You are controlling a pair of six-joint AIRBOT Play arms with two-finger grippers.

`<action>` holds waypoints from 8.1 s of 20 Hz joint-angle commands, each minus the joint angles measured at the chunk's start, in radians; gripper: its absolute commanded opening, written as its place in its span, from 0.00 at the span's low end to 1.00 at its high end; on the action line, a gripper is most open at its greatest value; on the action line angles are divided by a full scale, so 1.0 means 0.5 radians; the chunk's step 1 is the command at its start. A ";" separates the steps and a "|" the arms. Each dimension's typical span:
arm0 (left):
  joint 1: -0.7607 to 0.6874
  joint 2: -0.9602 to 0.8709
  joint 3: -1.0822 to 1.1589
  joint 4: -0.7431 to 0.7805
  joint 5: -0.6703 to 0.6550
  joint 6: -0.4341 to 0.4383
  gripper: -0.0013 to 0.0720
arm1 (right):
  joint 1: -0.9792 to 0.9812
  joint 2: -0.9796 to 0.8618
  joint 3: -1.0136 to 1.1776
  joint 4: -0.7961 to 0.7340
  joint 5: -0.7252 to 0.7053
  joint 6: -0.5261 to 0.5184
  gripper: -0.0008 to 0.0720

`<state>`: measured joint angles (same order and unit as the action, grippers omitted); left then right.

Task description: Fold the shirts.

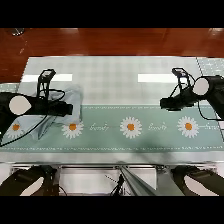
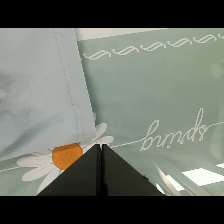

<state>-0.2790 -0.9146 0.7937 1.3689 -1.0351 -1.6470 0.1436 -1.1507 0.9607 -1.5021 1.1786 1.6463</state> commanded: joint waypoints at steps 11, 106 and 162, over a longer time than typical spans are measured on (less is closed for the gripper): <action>-0.002 -0.001 -0.002 0.001 0.000 0.001 0.05 | 0.002 -0.002 0.000 0.002 0.001 -0.001 0.04; 0.857 0.589 -1.569 -1.735 -0.241 0.772 0.96 | -0.632 0.591 -1.041 1.151 -0.260 -0.430 0.87; 0.478 0.555 2.240 -0.684 -0.909 0.208 0.05 | -0.007 0.956 2.016 0.642 0.815 -0.217 0.04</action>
<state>-0.0399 -0.6384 1.9652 1.0821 -1.4246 -1.5421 0.1394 -0.6804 2.0632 -1.2472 1.5635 1.5391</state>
